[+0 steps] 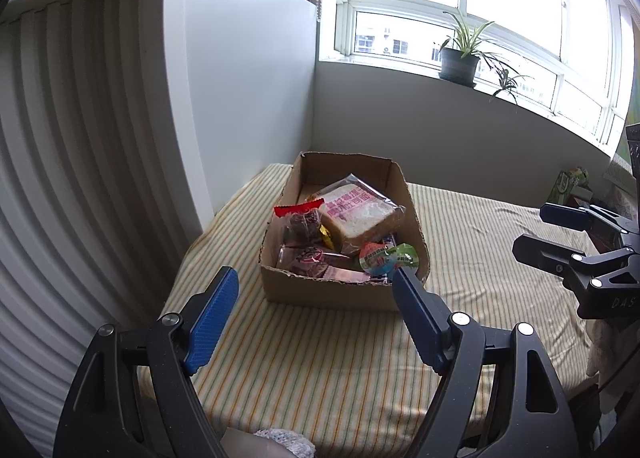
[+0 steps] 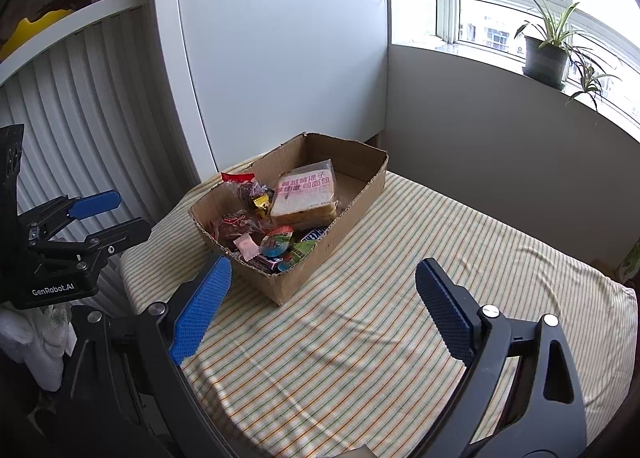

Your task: Organize snacks

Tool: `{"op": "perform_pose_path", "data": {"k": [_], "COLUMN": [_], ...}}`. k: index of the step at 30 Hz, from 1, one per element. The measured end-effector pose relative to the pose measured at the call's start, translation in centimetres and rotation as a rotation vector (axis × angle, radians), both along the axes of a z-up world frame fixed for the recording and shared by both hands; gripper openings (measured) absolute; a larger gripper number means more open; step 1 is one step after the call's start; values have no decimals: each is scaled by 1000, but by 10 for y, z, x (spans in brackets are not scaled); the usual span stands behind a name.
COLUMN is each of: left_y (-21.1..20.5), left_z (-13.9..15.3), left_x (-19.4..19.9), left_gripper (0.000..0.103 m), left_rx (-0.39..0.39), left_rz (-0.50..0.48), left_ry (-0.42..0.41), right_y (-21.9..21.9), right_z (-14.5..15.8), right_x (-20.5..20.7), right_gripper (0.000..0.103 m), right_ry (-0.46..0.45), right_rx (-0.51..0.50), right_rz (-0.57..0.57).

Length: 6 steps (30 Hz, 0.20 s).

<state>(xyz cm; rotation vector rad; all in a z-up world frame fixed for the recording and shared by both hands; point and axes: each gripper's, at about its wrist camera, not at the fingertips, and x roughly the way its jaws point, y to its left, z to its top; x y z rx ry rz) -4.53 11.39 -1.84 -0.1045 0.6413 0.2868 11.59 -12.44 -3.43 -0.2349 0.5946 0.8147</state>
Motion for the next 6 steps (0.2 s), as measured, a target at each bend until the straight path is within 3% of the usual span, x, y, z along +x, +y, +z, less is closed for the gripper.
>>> {"op": "perform_pose_path", "data": {"k": [6], "left_y": [-6], "left_z": [0], "left_x": [-1], "left_gripper": [79], "left_rx": [27], "left_rz": [-7], "left_ry": [-11], "right_y": [-4], "right_z": [-1], "right_x": [1], "right_gripper": [95], "right_ry": [2], "right_rx": [-1], "right_rz": [-7]}}
